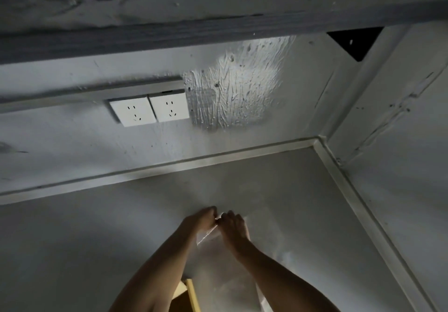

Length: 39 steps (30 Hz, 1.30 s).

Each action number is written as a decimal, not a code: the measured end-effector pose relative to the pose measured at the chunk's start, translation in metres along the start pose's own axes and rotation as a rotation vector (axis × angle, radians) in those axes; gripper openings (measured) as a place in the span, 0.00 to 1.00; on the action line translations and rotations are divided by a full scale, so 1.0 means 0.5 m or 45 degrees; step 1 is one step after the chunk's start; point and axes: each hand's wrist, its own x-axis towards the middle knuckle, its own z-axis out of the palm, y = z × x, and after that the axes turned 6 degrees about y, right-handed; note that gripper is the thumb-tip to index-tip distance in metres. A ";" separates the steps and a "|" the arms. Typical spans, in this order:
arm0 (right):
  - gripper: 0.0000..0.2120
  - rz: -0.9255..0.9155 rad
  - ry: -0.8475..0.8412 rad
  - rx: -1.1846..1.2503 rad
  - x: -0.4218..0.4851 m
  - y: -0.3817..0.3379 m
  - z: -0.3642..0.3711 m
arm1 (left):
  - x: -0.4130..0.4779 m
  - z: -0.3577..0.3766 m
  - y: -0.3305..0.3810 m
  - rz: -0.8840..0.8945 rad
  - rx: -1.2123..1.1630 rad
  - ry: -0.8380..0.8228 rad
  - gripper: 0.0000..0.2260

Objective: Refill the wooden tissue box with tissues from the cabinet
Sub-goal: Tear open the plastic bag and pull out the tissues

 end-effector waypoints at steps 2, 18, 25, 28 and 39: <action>0.18 -0.017 0.024 0.028 -0.020 0.003 -0.024 | -0.015 -0.018 0.014 0.016 0.023 -0.017 0.12; 0.08 -0.392 0.563 0.026 -0.223 0.052 -0.346 | -0.304 -0.190 0.157 0.117 0.165 0.485 0.04; 0.11 -0.573 0.701 0.237 -0.523 0.105 -0.369 | -0.469 -0.254 0.221 -0.028 0.162 0.897 0.11; 0.11 -0.529 0.676 0.232 -0.558 0.123 -0.327 | -0.523 -0.226 0.257 0.019 0.226 0.838 0.10; 0.03 -0.515 0.679 0.320 -0.549 0.093 -0.323 | -0.562 -0.123 0.307 0.025 0.051 0.765 0.17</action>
